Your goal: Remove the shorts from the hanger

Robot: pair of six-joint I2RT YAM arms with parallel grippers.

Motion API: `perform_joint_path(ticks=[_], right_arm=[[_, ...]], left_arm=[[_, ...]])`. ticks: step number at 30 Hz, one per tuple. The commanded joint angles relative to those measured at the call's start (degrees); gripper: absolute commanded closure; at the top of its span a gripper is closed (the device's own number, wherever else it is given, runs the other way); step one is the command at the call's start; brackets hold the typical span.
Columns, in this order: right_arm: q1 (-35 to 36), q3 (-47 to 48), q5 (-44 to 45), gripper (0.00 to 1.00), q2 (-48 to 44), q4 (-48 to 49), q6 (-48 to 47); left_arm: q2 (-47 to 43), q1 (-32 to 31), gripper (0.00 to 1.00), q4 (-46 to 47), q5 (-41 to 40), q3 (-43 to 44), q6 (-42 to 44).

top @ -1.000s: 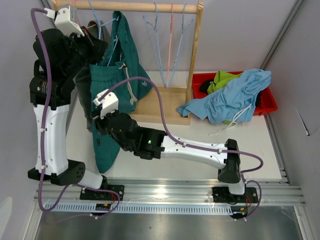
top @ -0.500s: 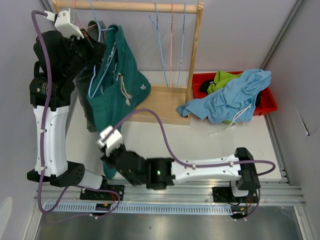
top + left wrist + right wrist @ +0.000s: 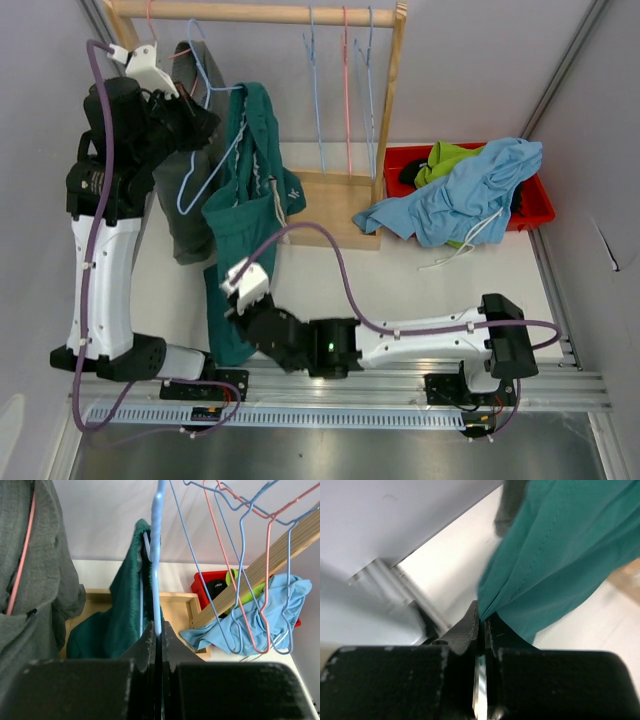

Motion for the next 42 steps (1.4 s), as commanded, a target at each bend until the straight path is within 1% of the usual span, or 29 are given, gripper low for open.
perform_joint_path(ticks=[1, 4, 5, 8, 11, 13, 14, 15, 16, 17, 18, 19, 20, 21, 22, 23, 25, 27, 29, 30, 32, 33, 34, 36, 37, 38, 39, 40, 42], right_arm=[[-7.96, 4.83, -4.92, 1.0, -1.06, 3.52, -2.95], [-15.87, 10.54, -8.88, 1.0, 0.17, 2.56, -5.67], [-17.63, 13.78, -9.67, 1.0, 1.22, 1.07, -6.2], [-22.39, 16.97, -11.44, 1.0, 2.28, -2.44, -6.56], [-22.66, 12.51, -9.16, 1.0, -0.87, -2.63, -4.37], [-21.35, 1.81, -6.18, 1.0, -7.8, -0.97, -1.91], [-18.82, -2.67, -3.64, 1.0, -10.61, 1.91, -1.38], [-17.4, -6.89, 2.73, 1.0, -16.47, 2.55, -0.33], [-15.9, -14.68, 6.37, 1.0, -19.66, 2.73, 0.9], [-12.5, -18.32, 9.97, 1.0, -22.82, 2.9, 2.74], [-10.72, -21.23, 19.05, 1.0, -26.16, 2.03, 3.72], [-8.88, -25.17, 23.58, 1.0, -32.46, -1.8, 4.77], [-5.9, -26.08, 27.46, 1.0, -35.48, -5.84, 7.3], [-4.65, -26.18, 34.54, 1.0, -38.21, -9.36, 8.98], [-3.77, -25.05, 37.57, 1.0, -42.85, -16.8, 10.39], [-3.15, -24.08, 39.87, 1.0, -44.81, -19.74, 11.45], [-2.71, -22.06, 44.97, 1.0, -47.71, -22.92, 9.72], [-4.71, -18.72, 47.35, 1.0, -50.01, -21.18, 2.46], [-10.41, -13.82, 43.78, 1.0, -50.36, -21.97, -1.09], [-17.84, -12.83, 37.32, 1.0, -50.71, -21.1, -5.72], [-24.03, -11.77, 28.17, 1.0, -51.59, -16.02, -9.79], [-28.85, -11.77, 25.68, 1.0, -51.68, -13.03, -15.29], [-30.99, -11.42, 23.39, 1.0, -51.42, -7.78, -17.69], [-35.55, -8.28, 16.8, 1.0, -48.45, -4.93, -20.87], [-40.71, -6.42, 14.42, 1.0, -46.78, -4.05, -22.36], [-43.63, -4.32, 9.01, 1.0, -44.93, -4.56, -22.55], [-46.62, 0.4, 6.52, 1.0, -41.09, -5.7, -21.94], [-52.74, 3.06, 3.79, 1.0, -38.96, -6.49, -21.15], [-59.45, 8.77, -4.82, 1.0, -32.91, -8.86, -18.53]], left_arm=[[-8.79, -1.15, 1.0, 7.31, 2.39, -9.88, 0.86], [-15.12, -2.48, 1.0, 4.08, 0.65, -17.73, 2.0], [-16.53, -2.57, 1.0, 3.28, 0.03, -18.71, 1.92], [-20.58, -2.57, 1.0, 0.46, -2.6, -21.27, 2.27], [-22.6, -2.57, 1.0, 0.02, -5.95, -21.18, 3.32], [-23.22, -2.57, 1.0, 0.98, -8.66, -21.09, 3.58], [-23.22, -2.57, 1.0, 1.16, -9.9, -21.0, 3.59], [-23.14, -2.57, 1.0, 1.59, -10.17, -20.92, 3.5], [-23.14, -2.57, 1.0, 2.56, -10.17, -21.26, 3.41], [-23.05, -2.57, 1.0, 3.17, -10.09, -22.14, 2.97], [-23.13, -2.57, 1.0, 3.88, -9.82, -22.84, 2.71], [-23.48, -2.57, 1.0, 5.62, -9.65, -23.98, 2.27], [-23.49, -2.57, 1.0, 6.34, -9.3, -25.12, 2.01], [-23.57, -2.57, 1.0, 6.95, -9.03, -25.74, 1.66], [-23.66, -2.57, 1.0, 8.44, -8.6, -27.05, 0.96], [-23.66, -2.57, 1.0, 9.15, -7.72, -28.37, 0.6], [-23.93, -2.57, 1.0, 11.08, -7.01, -30.31, -0.36], [-24.28, -2.57, 1.0, 12.14, -6.66, -31.98, -0.72], [-24.28, -2.57, 1.0, 12.58, -6.66, -33.21, -0.72], [-24.28, -2.57, 1.0, 12.67, -5.96, -33.39, -0.46], [-24.37, -2.57, 1.0, 12.5, -5.43, -34.01, 0.33], [-24.63, -2.57, 1.0, 12.5, -5.6, -34.1, 0.59], [-24.72, -2.57, 1.0, 12.5, -5.78, -34.36, 1.21], [-25.07, -2.57, 1.0, 12.67, -5.78, -35.07, 1.56], [-25.16, -2.57, 1.0, 13.02, -5.69, -35.41, 1.74], [-25.07, -2.57, 1.0, 13.2, -5.6, -35.94, 1.83], [-25.24, -2.57, 1.0, 13.63, -5.6, -36.29, 1.83], [-25.24, -2.57, 1.0, 13.9, -5.52, -37.08, 1.83], [-25.24, -2.57, 1.0, 14.78, -5.08, -37.61, 1.91]])
